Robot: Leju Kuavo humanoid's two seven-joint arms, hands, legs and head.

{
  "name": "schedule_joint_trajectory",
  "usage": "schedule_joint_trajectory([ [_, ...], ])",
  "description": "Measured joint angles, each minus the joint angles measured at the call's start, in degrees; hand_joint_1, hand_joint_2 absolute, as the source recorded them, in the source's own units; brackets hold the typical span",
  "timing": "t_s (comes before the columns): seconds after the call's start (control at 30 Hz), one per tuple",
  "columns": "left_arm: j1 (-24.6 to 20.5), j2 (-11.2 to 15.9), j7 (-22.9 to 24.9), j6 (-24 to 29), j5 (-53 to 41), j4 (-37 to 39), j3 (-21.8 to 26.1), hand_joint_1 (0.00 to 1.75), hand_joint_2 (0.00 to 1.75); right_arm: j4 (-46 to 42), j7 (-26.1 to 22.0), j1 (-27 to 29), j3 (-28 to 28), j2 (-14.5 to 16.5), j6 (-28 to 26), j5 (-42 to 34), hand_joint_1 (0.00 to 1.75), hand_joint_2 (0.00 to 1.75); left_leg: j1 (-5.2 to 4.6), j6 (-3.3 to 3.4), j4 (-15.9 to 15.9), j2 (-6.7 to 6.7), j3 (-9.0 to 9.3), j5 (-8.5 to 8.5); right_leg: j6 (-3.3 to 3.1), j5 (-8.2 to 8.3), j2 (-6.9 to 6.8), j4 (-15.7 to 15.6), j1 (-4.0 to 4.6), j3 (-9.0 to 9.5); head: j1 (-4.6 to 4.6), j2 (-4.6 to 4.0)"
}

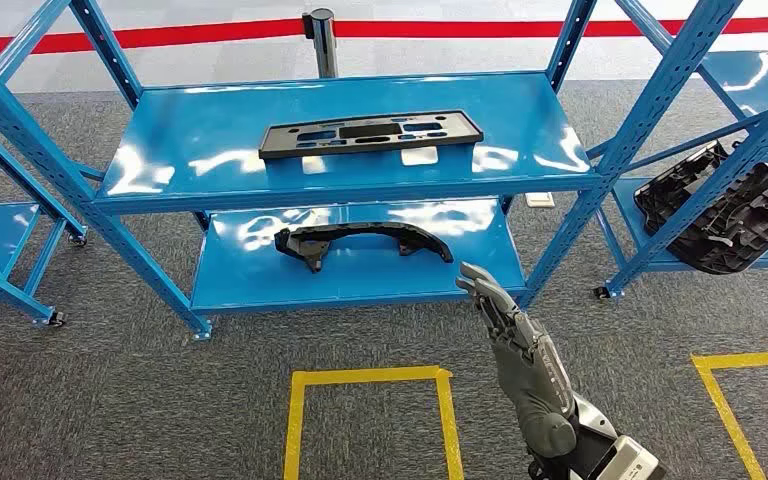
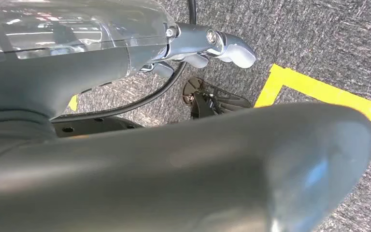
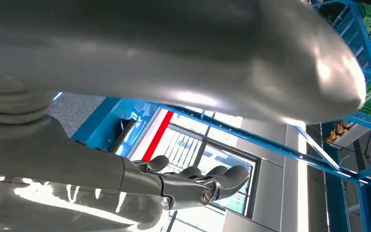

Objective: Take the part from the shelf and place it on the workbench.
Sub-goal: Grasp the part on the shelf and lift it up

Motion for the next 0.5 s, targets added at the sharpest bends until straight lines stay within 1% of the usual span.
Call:
schedule_joint_trajectory([
  [0.5, 0.0, 0.0, -0.1, -0.5, 0.0, 0.0, 0.3, 0.00, 0.00, 0.0, 0.2, -0.2, 0.2, -0.1, -0.6, -0.3, 0.00, 0.00, 0.00, 0.00, 0.0, 0.00, 0.00, 0.00, 0.00, 0.00, 0.00, 0.0, 0.00, 0.00, 0.00, 0.00],
])
